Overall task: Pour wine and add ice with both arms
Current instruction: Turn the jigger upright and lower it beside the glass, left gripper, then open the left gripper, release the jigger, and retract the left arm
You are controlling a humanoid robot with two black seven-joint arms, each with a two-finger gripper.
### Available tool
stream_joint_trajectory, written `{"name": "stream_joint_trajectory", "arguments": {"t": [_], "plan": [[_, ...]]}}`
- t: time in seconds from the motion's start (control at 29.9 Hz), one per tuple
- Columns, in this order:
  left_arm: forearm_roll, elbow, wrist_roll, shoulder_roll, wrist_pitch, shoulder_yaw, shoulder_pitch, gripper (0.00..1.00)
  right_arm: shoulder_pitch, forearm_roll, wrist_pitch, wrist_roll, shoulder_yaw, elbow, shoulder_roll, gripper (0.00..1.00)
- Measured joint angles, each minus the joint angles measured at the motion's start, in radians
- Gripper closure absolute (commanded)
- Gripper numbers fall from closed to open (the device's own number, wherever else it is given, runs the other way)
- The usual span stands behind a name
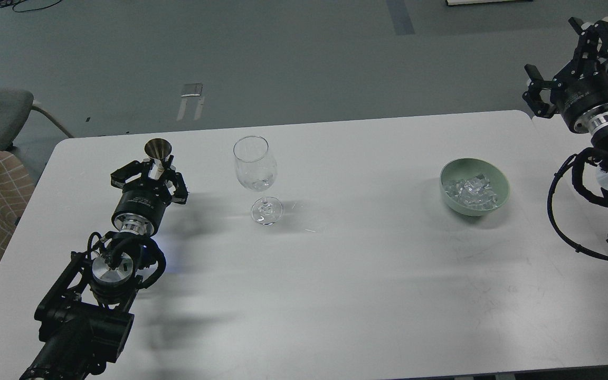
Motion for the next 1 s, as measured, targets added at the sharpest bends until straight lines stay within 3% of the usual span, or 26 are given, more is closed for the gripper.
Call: {"name": "stream_joint_trajectory", "arguments": {"t": [0.17,0.6,1.0], "plan": [[0.0,0.004,-0.001,0.001,0.006,0.001,0.0,0.5,0.0,0.0,0.0,0.0,0.0,0.0,0.0,0.0],[0.0,0.017,-0.002,0.001,0.003,0.0,0.001,0.47,-0.003,-0.001,0.0,0.0,0.001,0.0,0.001,0.0],[0.001,0.017,-0.002,0.003,0.004,-0.002,0.0,0.36,-0.005,-0.001,0.0,0.0,0.001,0.0,0.0,0.0]]}}
